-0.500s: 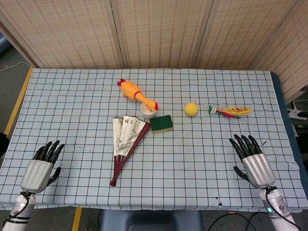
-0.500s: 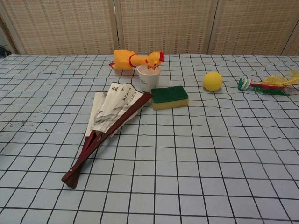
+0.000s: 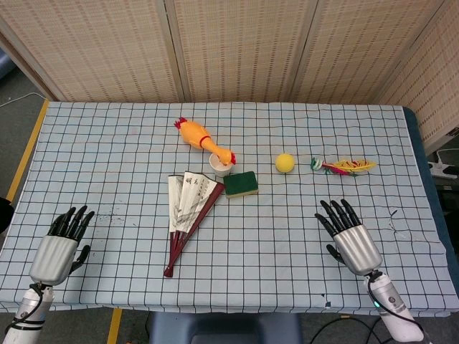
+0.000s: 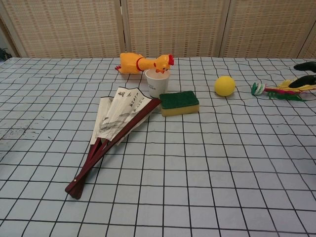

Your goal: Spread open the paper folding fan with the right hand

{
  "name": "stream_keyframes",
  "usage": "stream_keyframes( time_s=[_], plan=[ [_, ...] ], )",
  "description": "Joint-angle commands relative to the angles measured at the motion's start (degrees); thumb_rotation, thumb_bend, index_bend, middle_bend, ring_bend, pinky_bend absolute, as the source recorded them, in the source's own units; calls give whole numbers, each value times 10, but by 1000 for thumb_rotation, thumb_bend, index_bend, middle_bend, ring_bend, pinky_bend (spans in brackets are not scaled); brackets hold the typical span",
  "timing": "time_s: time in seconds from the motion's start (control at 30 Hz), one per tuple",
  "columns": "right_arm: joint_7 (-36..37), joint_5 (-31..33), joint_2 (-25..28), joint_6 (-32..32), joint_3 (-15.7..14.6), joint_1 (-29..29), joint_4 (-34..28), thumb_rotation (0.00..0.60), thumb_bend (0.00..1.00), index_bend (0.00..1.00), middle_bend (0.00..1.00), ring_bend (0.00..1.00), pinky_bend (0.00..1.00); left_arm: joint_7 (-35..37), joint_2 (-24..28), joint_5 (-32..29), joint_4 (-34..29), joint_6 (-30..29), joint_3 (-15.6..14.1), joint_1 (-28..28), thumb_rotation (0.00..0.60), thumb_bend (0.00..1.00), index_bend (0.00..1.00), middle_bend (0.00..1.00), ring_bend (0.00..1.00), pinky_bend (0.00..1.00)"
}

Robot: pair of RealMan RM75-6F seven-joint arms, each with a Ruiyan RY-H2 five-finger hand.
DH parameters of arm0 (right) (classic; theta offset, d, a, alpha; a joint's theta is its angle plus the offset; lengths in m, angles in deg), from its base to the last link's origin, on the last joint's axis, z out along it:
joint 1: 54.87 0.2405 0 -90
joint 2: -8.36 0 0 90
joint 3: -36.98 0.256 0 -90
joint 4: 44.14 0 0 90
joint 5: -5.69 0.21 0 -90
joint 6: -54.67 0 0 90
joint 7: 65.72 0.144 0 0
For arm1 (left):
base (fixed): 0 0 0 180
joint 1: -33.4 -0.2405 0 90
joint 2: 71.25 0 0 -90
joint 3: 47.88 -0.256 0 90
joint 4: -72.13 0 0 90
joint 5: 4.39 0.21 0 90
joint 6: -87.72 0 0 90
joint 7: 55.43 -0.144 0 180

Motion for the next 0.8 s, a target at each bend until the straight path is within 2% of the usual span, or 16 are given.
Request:
stream_keyframes(
  time_s=[0.03,0.23,0.33,0.57,0.8],
  plan=[
    [-45,-3,-45,-69,19,57,6,600,162,192,0,0,0,-11,-4,-11,-2,12,5,4,600,424,0,0,0,157],
    [-29,-26,-119,-103,51,135,84,600,163,204,0,0,0,-24,-12,-45,18,19,26,8,600,423,0,0,0,105],
    [5,-26,-159,-124,65,176,128,600,163,227,0,0,0,-24,-13,-61,18,19,37,9,600,424,0,0,0,103],
    [73,-47,-285,-159,77,288,307,600,166,314,0,0,0,-26,-30,-95,32,39,60,26,600,424,0,0,0,92],
    [130,-32,-384,-175,86,360,436,600,165,301,0,0,0,8,-26,-110,54,54,65,33,600,424,0,0,0,92]
  ],
)
